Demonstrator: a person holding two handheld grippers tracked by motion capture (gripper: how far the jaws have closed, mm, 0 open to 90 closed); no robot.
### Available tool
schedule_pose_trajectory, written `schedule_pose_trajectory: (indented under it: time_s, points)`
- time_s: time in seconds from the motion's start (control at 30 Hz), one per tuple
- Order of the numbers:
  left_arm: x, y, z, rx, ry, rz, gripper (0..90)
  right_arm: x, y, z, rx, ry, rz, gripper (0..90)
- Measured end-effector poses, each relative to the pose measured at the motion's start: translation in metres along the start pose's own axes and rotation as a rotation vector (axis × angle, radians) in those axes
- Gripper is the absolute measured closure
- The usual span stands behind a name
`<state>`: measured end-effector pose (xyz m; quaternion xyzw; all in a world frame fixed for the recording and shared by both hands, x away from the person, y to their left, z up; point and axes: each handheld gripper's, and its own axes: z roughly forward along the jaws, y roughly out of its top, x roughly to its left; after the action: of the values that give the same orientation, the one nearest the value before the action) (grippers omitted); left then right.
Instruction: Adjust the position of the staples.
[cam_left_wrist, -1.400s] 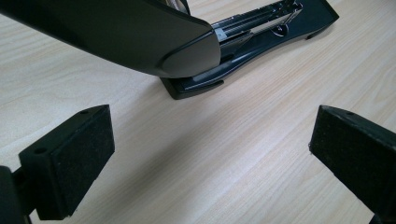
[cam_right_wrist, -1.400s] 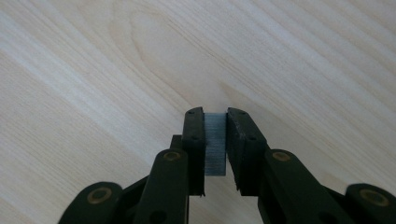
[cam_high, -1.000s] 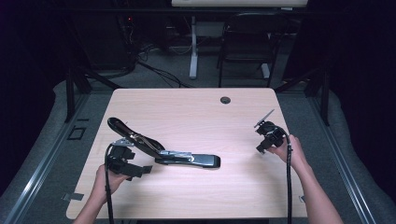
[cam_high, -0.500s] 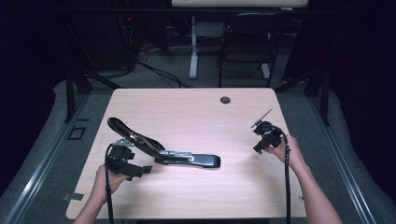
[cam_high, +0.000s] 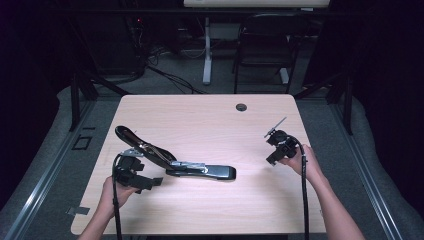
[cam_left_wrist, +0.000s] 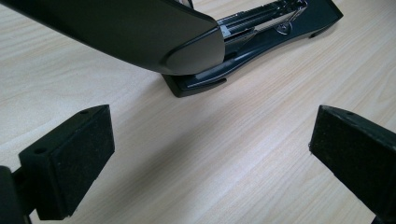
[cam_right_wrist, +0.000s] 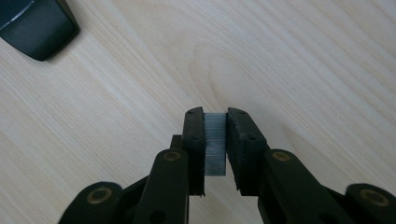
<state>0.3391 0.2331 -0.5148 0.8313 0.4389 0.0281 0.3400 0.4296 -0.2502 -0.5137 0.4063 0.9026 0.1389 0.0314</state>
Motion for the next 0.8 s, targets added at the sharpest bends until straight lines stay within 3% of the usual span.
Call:
schedule_pose_trajectory:
  time_s: [0.4,0.53,0.57,0.63,0.67,0.7,0.8]
  points:
    - [0.001,0.000,0.001,-0.003,-0.001,0.000,0.5,0.008,0.005,0.000,-0.005,0.012,-0.023,78.1]
    - [0.001,-0.001,0.000,-0.002,-0.002,0.000,0.5,0.010,0.006,0.000,-0.018,0.008,-0.026,78.2]
    - [0.001,-0.001,0.000,-0.004,-0.002,-0.003,0.4,0.012,0.005,0.002,-0.050,0.018,-0.001,78.2]
    - [0.001,-0.001,0.000,-0.003,0.000,-0.002,0.5,0.012,0.007,-0.001,-0.027,0.018,-0.027,78.2]
    - [0.001,-0.001,0.000,-0.003,0.000,-0.002,0.4,0.015,0.006,0.002,-0.070,0.021,0.002,78.2]
    - [0.001,-0.001,0.000,-0.004,0.000,-0.002,0.4,0.014,0.008,0.000,-0.035,0.021,-0.031,78.2]
    - [0.001,-0.001,0.000,-0.001,-0.004,0.001,0.4,0.016,0.009,-0.001,-0.031,0.023,-0.043,78.2]
